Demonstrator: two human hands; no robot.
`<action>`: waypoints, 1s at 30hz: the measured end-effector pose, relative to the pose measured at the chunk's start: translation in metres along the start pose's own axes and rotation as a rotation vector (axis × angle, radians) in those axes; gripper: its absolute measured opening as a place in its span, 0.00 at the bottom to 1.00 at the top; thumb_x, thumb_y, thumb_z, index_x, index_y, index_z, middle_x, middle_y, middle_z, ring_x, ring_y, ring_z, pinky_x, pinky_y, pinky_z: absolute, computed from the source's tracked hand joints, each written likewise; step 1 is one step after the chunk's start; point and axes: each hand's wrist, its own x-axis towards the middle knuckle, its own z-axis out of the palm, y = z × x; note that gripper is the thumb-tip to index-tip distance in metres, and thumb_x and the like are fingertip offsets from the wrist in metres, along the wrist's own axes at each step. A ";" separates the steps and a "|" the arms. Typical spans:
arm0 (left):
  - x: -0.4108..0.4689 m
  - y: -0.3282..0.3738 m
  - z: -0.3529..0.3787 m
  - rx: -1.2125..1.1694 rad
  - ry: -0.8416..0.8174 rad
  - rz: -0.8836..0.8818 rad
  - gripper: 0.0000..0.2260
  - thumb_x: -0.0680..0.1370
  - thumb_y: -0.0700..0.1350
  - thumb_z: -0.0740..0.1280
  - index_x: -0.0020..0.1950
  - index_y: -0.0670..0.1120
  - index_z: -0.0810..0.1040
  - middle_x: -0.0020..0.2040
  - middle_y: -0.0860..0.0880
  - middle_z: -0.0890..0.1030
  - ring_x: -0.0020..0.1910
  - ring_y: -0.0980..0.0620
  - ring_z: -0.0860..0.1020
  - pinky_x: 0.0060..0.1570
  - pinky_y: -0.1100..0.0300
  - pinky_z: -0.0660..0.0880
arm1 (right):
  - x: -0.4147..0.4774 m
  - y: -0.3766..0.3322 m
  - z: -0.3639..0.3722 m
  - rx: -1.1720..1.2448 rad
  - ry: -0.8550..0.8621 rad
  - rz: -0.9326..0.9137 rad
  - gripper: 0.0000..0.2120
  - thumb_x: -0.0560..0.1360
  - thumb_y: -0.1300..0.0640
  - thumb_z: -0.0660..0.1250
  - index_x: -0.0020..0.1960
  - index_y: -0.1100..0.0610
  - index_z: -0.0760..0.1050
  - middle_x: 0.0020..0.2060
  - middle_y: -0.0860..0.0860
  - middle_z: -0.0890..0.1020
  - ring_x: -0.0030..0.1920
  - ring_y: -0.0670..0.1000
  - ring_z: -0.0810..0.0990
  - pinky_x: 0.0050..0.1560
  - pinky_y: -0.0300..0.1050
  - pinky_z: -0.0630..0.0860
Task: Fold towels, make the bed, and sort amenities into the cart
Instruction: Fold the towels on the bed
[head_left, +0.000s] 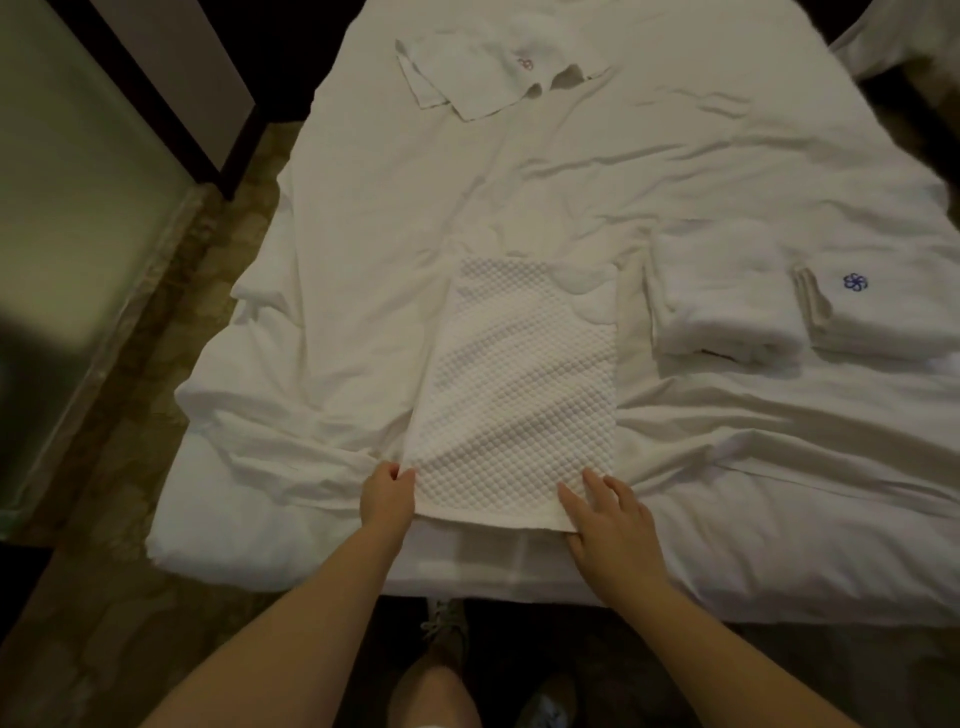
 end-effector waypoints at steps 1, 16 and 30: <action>0.004 0.005 0.000 -0.006 -0.027 -0.001 0.07 0.79 0.43 0.61 0.53 0.40 0.72 0.51 0.40 0.77 0.48 0.44 0.74 0.48 0.55 0.70 | 0.001 0.002 -0.001 0.050 -0.015 -0.001 0.25 0.67 0.41 0.68 0.61 0.50 0.78 0.62 0.58 0.77 0.59 0.62 0.77 0.51 0.56 0.78; 0.008 0.048 -0.030 -0.327 -0.356 0.100 0.15 0.79 0.41 0.64 0.65 0.52 0.75 0.62 0.50 0.75 0.56 0.51 0.76 0.54 0.54 0.77 | 0.035 0.003 -0.066 1.534 -0.142 0.662 0.07 0.76 0.63 0.64 0.50 0.53 0.76 0.50 0.53 0.76 0.43 0.50 0.76 0.36 0.43 0.78; 0.102 0.197 -0.015 -0.624 -0.482 0.057 0.08 0.76 0.30 0.62 0.53 0.35 0.76 0.49 0.41 0.80 0.48 0.47 0.78 0.50 0.59 0.77 | 0.196 0.029 -0.138 1.588 0.232 0.699 0.07 0.78 0.60 0.65 0.41 0.60 0.74 0.25 0.51 0.81 0.24 0.44 0.79 0.27 0.35 0.76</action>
